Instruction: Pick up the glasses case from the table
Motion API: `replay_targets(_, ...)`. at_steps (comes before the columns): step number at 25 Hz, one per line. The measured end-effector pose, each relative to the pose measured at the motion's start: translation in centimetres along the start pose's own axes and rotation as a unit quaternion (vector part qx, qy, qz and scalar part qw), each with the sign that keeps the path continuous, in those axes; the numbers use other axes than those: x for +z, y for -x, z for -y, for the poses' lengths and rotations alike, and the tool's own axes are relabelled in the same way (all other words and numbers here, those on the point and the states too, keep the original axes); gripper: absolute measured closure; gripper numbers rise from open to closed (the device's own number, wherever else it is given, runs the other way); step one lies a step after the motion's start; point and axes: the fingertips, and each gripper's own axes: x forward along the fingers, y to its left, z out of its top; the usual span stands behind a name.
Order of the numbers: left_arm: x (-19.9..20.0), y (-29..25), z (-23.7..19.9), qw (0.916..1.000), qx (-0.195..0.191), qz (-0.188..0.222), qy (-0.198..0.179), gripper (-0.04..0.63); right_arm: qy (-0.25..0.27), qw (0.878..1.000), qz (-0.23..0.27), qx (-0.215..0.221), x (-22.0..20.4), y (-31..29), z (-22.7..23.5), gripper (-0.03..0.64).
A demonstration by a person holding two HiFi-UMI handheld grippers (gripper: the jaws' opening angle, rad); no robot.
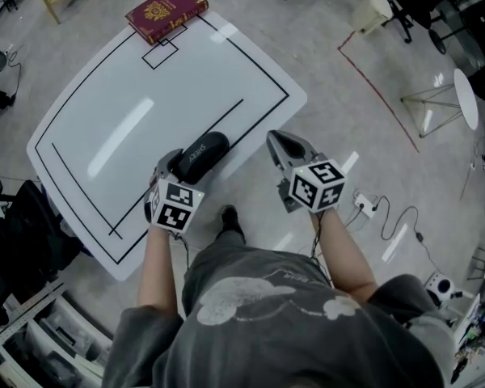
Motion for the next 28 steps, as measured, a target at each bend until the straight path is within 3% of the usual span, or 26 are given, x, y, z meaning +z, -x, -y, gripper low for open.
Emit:
replay_targets(13, 3.2, 7.7, 3.7, 0.9937, 0.033, 0.092, 0.055, 0.264, 0.006, 0.998, 0.054, 0.006, 0.8, 7.4, -2.8, 0.617)
replay_targets(28, 1.3, 18.2, 13.9, 0.9814, 0.073, 0.166, 0.063, 0.264, 0.015, 0.993, 0.113, 0.026, -2.3, 20.7, -7.8, 0.617)
